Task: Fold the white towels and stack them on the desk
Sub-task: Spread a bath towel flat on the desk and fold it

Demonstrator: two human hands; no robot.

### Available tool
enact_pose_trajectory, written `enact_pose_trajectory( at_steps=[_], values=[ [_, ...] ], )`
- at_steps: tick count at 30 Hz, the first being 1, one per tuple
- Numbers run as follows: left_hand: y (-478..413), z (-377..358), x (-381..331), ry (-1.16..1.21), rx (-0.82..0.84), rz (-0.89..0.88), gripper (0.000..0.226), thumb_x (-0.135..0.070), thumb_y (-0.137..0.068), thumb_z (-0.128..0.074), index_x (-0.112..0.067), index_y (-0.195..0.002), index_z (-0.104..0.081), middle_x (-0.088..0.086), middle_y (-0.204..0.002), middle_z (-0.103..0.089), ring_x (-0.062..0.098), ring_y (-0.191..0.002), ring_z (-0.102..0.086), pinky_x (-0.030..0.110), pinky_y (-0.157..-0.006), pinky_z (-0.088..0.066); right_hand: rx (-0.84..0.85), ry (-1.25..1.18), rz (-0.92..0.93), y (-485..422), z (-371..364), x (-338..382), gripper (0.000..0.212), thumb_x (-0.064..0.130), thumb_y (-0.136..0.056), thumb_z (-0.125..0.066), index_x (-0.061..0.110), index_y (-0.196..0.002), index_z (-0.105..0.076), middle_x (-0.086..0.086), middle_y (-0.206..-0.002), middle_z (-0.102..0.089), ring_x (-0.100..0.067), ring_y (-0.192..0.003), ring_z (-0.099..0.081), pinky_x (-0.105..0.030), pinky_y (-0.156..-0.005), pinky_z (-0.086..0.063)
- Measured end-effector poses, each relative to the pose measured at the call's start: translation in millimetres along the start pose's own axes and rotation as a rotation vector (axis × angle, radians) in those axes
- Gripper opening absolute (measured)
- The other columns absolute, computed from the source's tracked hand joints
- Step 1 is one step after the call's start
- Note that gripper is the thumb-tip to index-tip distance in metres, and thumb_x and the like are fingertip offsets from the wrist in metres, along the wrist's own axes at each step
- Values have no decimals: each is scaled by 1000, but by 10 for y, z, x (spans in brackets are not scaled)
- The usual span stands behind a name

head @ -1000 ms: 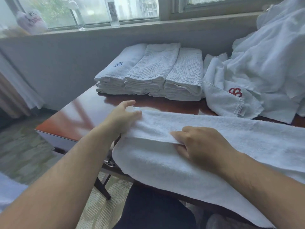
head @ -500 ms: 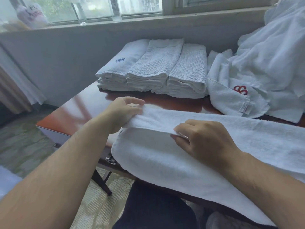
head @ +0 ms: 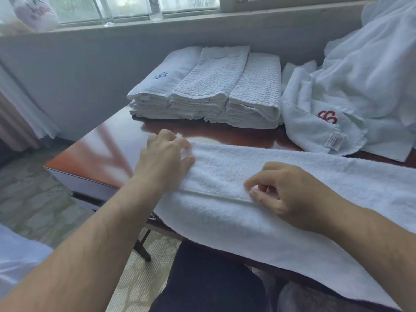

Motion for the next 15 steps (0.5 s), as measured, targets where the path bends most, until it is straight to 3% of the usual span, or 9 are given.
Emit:
enact_pose_trajectory(
  at_steps=[3, 7, 11, 15],
  values=[
    [204, 80, -383, 18, -93, -143, 32, -30, -98, -57, -31, -129, -62, -3, -137, -51, 23, -129, -39, 42, -106, -34, -94, 56, -51, 265, 195, -130, 26, 45, -93, -55, 36, -109, -73, 25, -97, -57, 3, -99, -47, -13, -84, -36],
    [508, -196, -1124, 207, 135, -377, 44, -48, -101, -45, -40, -144, -48, -13, -155, -38, 9, -145, -26, 34, -119, -19, -246, 138, -268, 762, 533, -507, 25, 34, -95, -57, 27, -110, -75, 13, -111, -63, -14, -112, -53, -38, -96, -43],
    [589, -358, -1917, 291, 207, -532, 44, -43, -104, -41, -40, -148, -43, -13, -157, -36, 9, -145, -22, 29, -116, -17, -254, 221, -494, 1155, 756, -887, 33, 37, -97, -49, 18, -112, -72, -1, -120, -66, -24, -118, -54, -44, -99, -41],
    [565, -405, -2681, 305, 159, -662, 43, -35, -103, -45, -32, -146, -48, -7, -151, -45, 17, -140, -33, 30, -113, -24, -284, 234, -800, 1574, 1116, -1447, 59, 51, -96, -40, 18, -144, -53, -5, -152, -48, -25, -140, -40, -44, -113, -33]
  ],
)
Point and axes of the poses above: each hand's wrist, its own y-axis away from the middle knuckle, its own z-axis out of the back of the hand, x = y × z, the point moved 9 cm from there along -y, towards the middle knuckle
